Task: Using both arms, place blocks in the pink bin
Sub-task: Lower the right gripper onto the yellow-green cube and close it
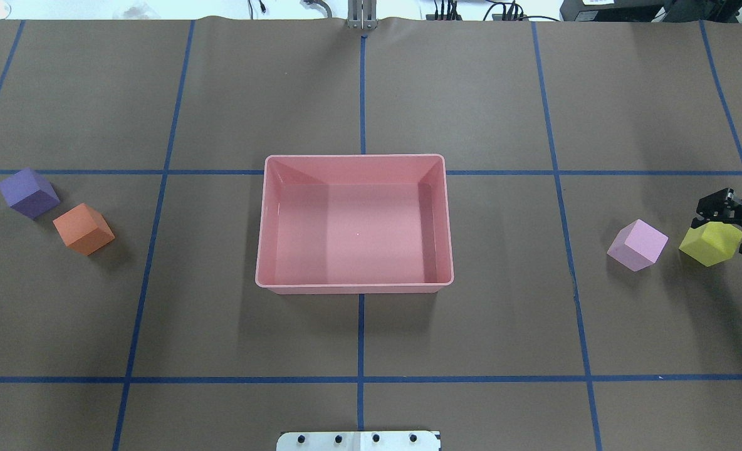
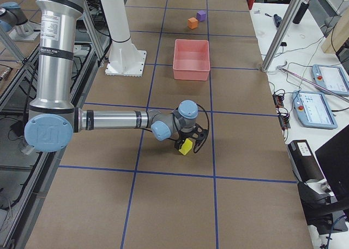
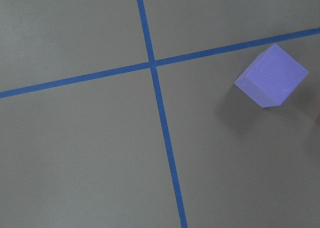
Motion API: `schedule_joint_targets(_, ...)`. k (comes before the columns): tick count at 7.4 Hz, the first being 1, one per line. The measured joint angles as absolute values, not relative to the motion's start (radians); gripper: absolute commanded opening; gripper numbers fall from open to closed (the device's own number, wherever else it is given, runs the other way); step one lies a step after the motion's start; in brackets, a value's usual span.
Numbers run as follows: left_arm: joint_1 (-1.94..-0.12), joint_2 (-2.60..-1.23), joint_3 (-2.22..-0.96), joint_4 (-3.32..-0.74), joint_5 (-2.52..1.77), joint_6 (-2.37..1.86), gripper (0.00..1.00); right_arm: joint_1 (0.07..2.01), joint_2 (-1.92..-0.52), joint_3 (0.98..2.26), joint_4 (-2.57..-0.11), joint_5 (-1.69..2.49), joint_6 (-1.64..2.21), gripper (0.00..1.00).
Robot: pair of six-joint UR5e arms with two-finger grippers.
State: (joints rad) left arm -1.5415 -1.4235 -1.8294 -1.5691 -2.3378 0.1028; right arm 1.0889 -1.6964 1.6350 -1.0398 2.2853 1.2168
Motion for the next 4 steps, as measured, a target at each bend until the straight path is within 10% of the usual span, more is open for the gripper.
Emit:
schedule_joint_targets(2,-1.542,-1.424,-1.831,-1.571,-2.339,0.103,1.0,1.087,-1.704,1.615,-1.019,2.276,1.231,0.8)
schedule_joint_targets(4,-1.542,-1.424,-1.837,-1.571,-2.339,0.102,1.0,1.085,-1.703,1.607,-1.017,2.266,1.238,0.07)
